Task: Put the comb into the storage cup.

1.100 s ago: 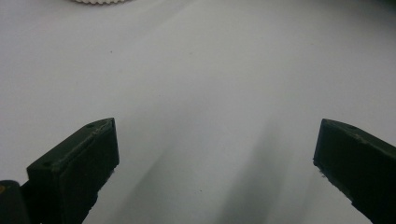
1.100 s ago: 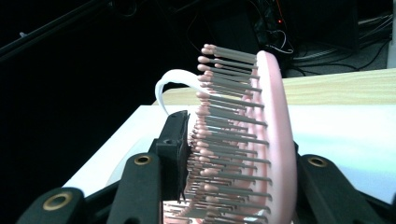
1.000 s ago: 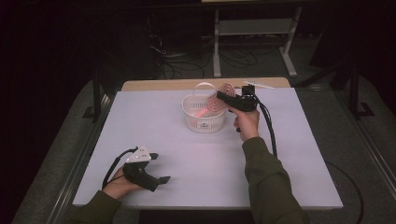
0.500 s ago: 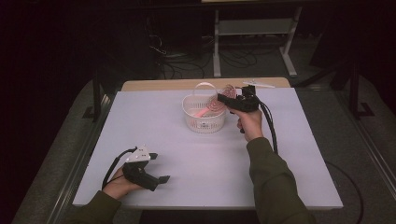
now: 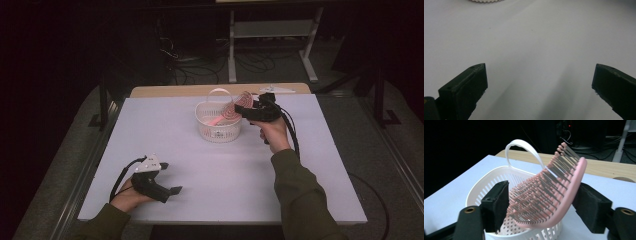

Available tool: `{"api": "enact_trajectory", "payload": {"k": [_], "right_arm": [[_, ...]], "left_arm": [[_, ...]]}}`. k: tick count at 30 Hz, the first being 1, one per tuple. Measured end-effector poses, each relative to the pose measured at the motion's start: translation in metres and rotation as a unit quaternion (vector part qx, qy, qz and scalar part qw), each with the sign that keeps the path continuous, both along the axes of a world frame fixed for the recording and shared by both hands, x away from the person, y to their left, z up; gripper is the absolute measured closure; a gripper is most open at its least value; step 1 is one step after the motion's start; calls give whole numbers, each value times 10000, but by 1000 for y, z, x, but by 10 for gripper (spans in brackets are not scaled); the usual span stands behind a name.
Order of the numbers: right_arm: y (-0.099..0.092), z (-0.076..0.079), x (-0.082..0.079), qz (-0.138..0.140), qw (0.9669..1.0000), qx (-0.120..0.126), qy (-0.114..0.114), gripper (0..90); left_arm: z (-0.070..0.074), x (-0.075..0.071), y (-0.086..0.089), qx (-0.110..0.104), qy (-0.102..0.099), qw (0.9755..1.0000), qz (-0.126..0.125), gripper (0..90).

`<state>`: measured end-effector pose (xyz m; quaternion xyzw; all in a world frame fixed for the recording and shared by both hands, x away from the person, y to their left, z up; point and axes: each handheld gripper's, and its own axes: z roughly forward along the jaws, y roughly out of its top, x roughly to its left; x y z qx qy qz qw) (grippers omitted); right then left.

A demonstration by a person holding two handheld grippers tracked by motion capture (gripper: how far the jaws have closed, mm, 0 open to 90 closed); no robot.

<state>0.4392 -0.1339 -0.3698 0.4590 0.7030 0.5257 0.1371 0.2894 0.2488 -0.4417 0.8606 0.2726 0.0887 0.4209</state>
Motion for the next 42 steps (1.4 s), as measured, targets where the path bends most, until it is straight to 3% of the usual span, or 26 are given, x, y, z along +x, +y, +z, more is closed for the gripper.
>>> {"api": "enact_trajectory", "payload": {"k": [11,23,32,42], "right_arm": [[-1,1,-12,202,9988,-439,38,156],[-5,2,-29,441,9969,-643,-69,123],[-10,-2,-41,597,9948,-827,26,3],[-12,-8,-57,719,9929,-951,-9,0]], "left_arm": [[0,-1,1,-20,0,10000,-34,0],[-1,-1,1,-10,2,10000,-31,0],[0,-1,2,-25,2,10000,-6,0],[0,0,3,-57,-13,10000,23,0]]}}
